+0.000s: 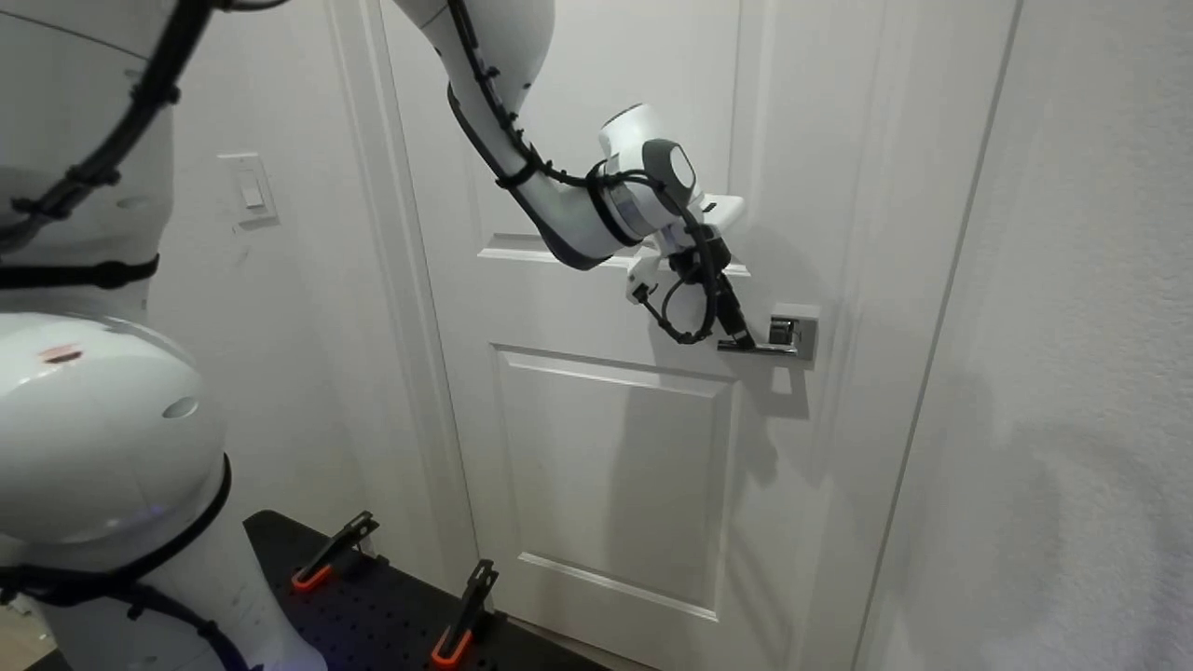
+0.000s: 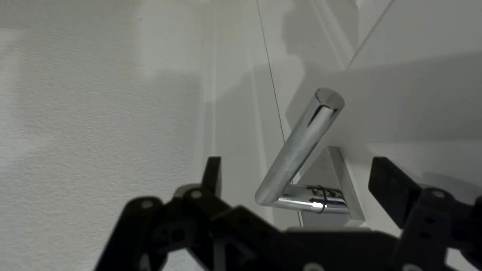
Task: Turn the light on, open the door then turn off the light
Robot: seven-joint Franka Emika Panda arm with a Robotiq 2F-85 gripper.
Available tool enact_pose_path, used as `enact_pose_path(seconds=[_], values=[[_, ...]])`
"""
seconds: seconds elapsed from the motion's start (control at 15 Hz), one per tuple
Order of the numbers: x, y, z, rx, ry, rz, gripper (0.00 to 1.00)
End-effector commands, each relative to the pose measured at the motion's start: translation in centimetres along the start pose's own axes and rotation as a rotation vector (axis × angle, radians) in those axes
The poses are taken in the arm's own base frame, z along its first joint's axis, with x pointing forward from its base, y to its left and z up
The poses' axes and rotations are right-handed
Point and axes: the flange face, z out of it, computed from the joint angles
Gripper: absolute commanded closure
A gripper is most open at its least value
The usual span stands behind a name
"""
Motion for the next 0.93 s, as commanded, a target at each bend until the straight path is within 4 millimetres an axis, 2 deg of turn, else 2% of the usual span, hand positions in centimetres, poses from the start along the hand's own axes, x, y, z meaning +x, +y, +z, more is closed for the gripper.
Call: enact_pose_path(seconds=[0.0, 0.47, 0.53, 0.6, 0.67, 0.87], values=[[0.0, -0.7, 1.8, -0.003, 0.015, 0.017, 0.0], [-1.0, 0.1, 4.8, -0.053, -0.001, 0.018, 0.02], [-1.0, 0.3, 5.0, -0.058, 0.0, 0.022, 0.27], [-0.8, 0.6, 5.2, -0.062, 0.005, 0.025, 0.27], [-0.7, 0.8, 5.3, -0.066, 0.012, 0.026, 0.33], [-0.4, 1.0, 5.2, -0.06, 0.029, 0.032, 0.56]])
